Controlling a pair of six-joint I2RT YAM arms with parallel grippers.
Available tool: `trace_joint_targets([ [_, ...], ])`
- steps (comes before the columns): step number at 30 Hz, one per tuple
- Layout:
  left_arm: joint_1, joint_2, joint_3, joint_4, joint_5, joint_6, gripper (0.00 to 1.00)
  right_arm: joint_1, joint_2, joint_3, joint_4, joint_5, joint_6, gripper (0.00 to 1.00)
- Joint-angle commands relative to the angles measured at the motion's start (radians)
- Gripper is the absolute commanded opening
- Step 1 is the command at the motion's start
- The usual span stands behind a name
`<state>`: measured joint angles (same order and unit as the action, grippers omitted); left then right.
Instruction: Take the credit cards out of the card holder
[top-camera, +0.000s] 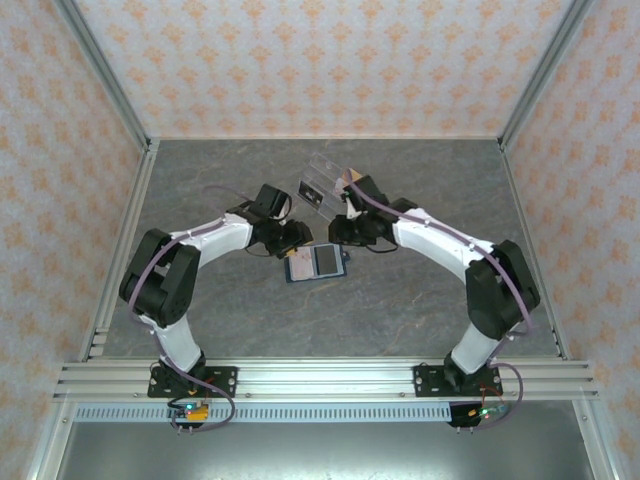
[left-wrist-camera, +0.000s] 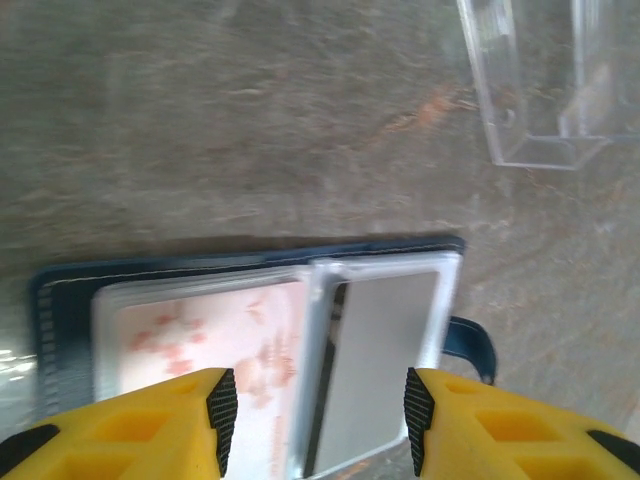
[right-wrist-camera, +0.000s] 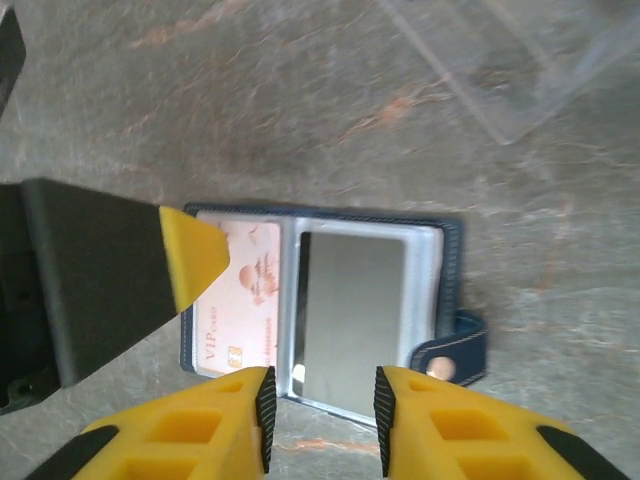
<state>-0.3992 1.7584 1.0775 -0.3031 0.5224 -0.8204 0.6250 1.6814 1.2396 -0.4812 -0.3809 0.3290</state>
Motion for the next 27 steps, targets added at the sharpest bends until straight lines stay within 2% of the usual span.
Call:
trace_joint_targets([
  [1, 0.009, -0.068, -0.022, -0.030, -0.077, -0.013, 0.50, 0.054, 0.047, 0.031, -0.044, 0.102, 0.011, 0.33],
  [6, 0.011, -0.057, -0.022, -0.033, -0.069, -0.006, 0.50, 0.100, 0.121, 0.052, -0.057, 0.119, 0.044, 0.33],
  [13, 0.012, -0.036, -0.022, -0.020, -0.040, -0.003, 0.48, 0.102, 0.184, 0.056, -0.046, 0.111, 0.082, 0.37],
  [27, -0.007, -0.001, -0.006, -0.007, 0.000, 0.000, 0.46, 0.099, 0.227, 0.077, -0.080, 0.180, 0.076, 0.44],
])
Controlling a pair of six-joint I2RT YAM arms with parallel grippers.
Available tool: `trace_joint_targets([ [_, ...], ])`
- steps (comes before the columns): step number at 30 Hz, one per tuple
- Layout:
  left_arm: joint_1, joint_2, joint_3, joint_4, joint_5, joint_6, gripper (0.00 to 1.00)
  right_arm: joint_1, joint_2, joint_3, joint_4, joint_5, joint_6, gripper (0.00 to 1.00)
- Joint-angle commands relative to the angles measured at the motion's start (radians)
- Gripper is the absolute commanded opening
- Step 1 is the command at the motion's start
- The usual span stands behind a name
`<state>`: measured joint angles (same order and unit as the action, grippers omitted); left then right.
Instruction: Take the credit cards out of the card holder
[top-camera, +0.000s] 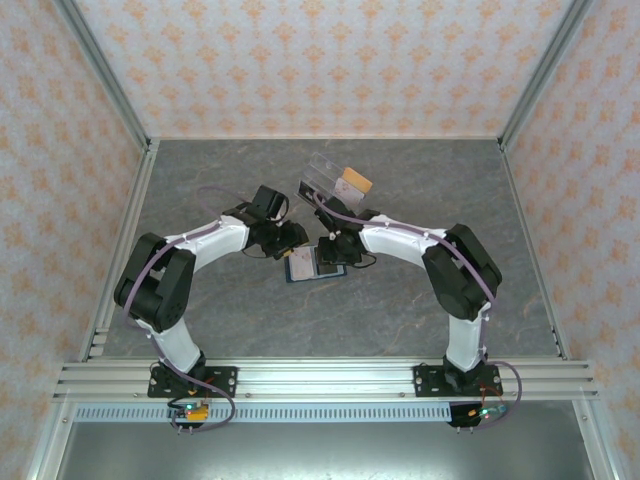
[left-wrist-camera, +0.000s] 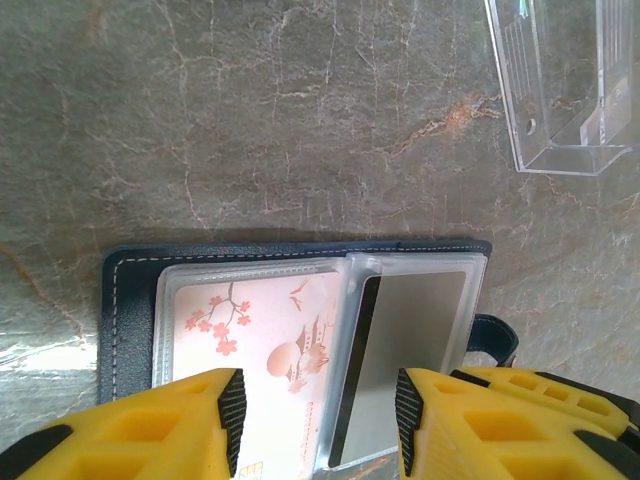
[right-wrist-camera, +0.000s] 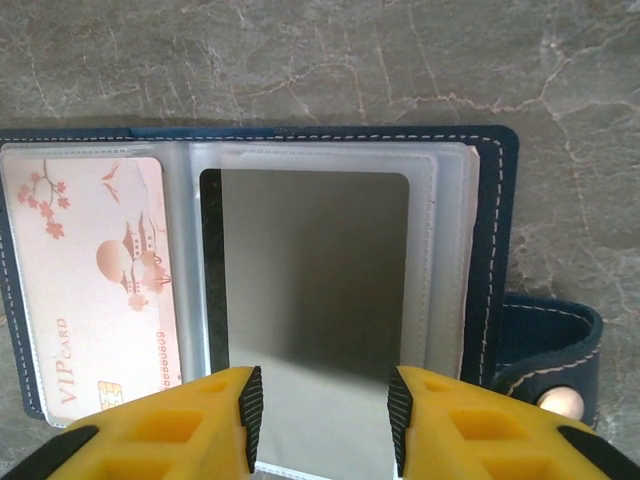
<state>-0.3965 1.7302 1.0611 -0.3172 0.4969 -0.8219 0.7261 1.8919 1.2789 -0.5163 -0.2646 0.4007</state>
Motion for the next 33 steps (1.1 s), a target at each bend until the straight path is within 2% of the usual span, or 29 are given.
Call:
trace_joint_targets([
  [1, -0.011, 0.029, 0.013, 0.007, 0.028, 0.001, 0.45, -0.002, 0.019, 0.036, -0.046, 0.063, 0.004, 0.44],
  [8, -0.024, 0.046, 0.023, 0.017, 0.048, 0.000, 0.43, -0.005, 0.043, 0.032, -0.047, 0.053, 0.002, 0.48],
  [19, -0.046, 0.078, 0.032, 0.054, 0.087, -0.011, 0.33, -0.022, 0.072, 0.017, -0.032, -0.009, 0.016, 0.47],
  [33, -0.053, 0.126, 0.031, 0.124, 0.144, -0.031, 0.22, -0.060, 0.071, -0.011, -0.004, -0.070, 0.040, 0.34],
])
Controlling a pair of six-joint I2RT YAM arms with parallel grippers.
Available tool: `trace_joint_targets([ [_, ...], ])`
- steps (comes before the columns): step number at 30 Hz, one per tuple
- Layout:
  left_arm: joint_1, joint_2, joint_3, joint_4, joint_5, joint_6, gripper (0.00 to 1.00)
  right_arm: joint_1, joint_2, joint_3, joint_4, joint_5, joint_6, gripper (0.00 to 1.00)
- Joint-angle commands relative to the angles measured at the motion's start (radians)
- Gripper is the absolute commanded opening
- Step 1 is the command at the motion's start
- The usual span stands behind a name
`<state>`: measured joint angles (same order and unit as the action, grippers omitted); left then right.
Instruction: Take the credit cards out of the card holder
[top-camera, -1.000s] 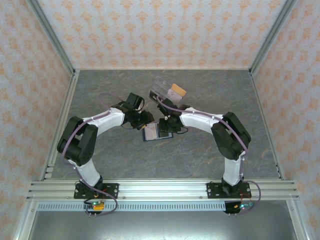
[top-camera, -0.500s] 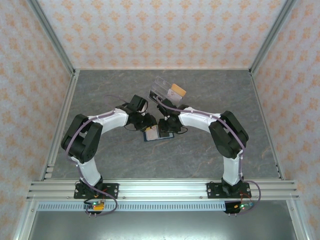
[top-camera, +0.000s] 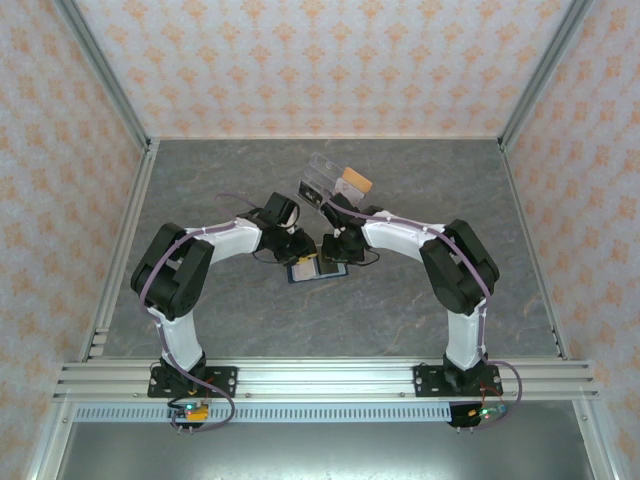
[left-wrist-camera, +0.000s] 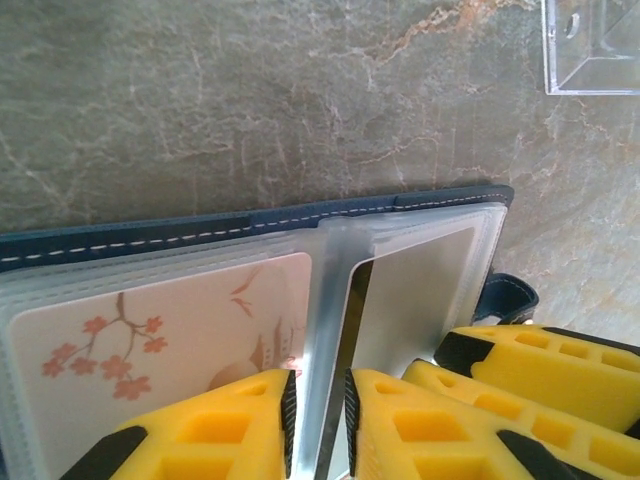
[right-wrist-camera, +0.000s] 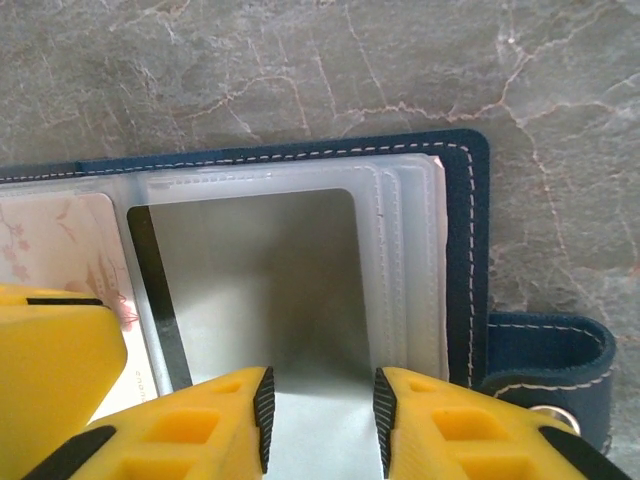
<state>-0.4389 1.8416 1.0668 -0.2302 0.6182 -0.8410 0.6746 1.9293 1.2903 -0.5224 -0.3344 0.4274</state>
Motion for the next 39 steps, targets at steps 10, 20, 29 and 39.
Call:
trace_joint_targets([
  [10, -0.010, 0.026, 0.011, 0.086, 0.053, -0.025, 0.22, -0.019, 0.036, -0.025, 0.005, -0.019, 0.018, 0.30],
  [20, -0.011, 0.047, 0.015, 0.089, 0.062, -0.016, 0.27, -0.024, 0.039, -0.025, 0.009, -0.033, 0.023, 0.27],
  [29, -0.010, 0.054, 0.026, 0.058, 0.047, 0.003, 0.30, -0.029, 0.042, -0.024, 0.010, -0.042, 0.026, 0.25],
  [39, -0.003, 0.026, 0.000, 0.148, 0.125, -0.003, 0.22, -0.031, 0.054, -0.020, -0.007, -0.028, 0.025, 0.24],
])
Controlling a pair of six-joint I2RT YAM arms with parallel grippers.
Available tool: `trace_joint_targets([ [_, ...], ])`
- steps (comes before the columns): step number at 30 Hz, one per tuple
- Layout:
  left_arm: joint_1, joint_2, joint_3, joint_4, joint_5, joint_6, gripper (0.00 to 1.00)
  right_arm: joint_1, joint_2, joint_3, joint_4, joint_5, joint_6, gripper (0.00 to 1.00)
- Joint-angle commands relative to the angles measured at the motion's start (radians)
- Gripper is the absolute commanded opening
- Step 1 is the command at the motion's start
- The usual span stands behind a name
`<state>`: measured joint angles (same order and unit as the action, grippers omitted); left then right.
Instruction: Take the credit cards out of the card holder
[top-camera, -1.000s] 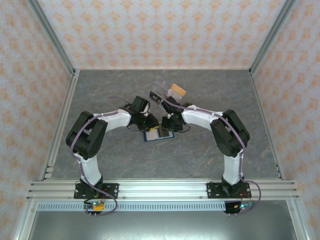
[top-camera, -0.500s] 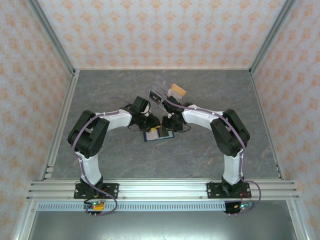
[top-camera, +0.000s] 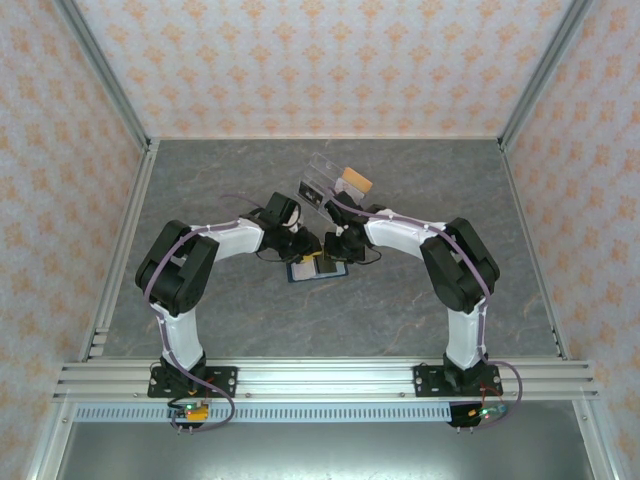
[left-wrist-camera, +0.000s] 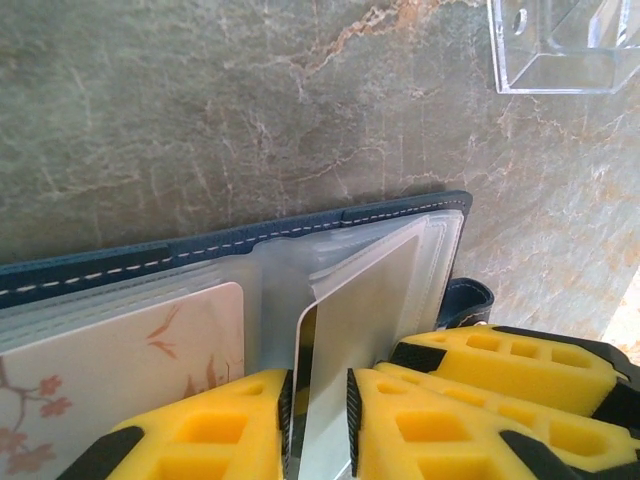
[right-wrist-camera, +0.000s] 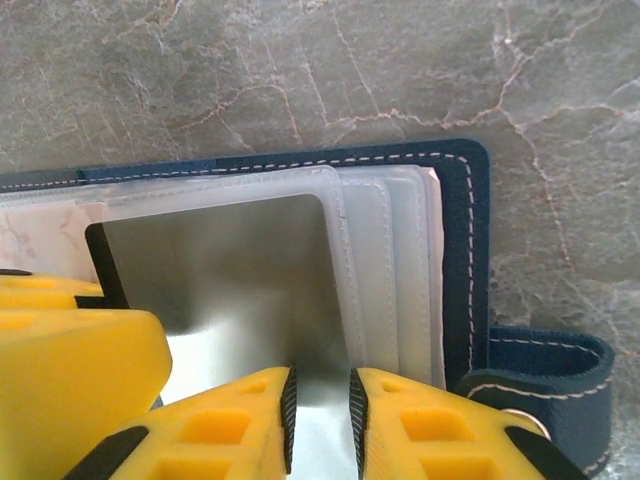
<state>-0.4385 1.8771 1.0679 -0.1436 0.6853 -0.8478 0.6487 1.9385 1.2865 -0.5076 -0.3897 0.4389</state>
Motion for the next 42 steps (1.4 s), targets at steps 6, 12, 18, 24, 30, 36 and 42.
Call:
trace_joint_targets([
  [6, 0.009, -0.037, -0.022, 0.070, 0.069, 0.016, 0.18, -0.006, 0.048, -0.017, -0.036, 0.045, 0.013, 0.23],
  [12, 0.014, -0.042, -0.039, 0.110, 0.095, 0.004, 0.14, -0.006, 0.053, -0.016, -0.046, 0.054, 0.014, 0.23],
  [18, 0.023, -0.054, -0.050, 0.116, 0.106, 0.011, 0.13, -0.006, 0.057, -0.016, -0.049, 0.057, 0.015, 0.23],
  [24, 0.029, -0.076, -0.048, 0.092, 0.125, 0.050, 0.13, -0.006, 0.071, -0.015, -0.064, 0.069, 0.017, 0.22],
  [30, 0.030, -0.073, -0.049, 0.085, 0.125, 0.060, 0.10, -0.006, 0.080, -0.015, -0.074, 0.080, 0.021, 0.20],
  [36, 0.037, -0.078, -0.052, 0.063, 0.122, 0.081, 0.08, -0.006, 0.083, -0.012, -0.090, 0.099, 0.026, 0.20],
  [42, 0.056, -0.081, -0.062, 0.042, 0.124, 0.098, 0.08, -0.006, 0.086, -0.015, -0.095, 0.105, 0.032, 0.19],
])
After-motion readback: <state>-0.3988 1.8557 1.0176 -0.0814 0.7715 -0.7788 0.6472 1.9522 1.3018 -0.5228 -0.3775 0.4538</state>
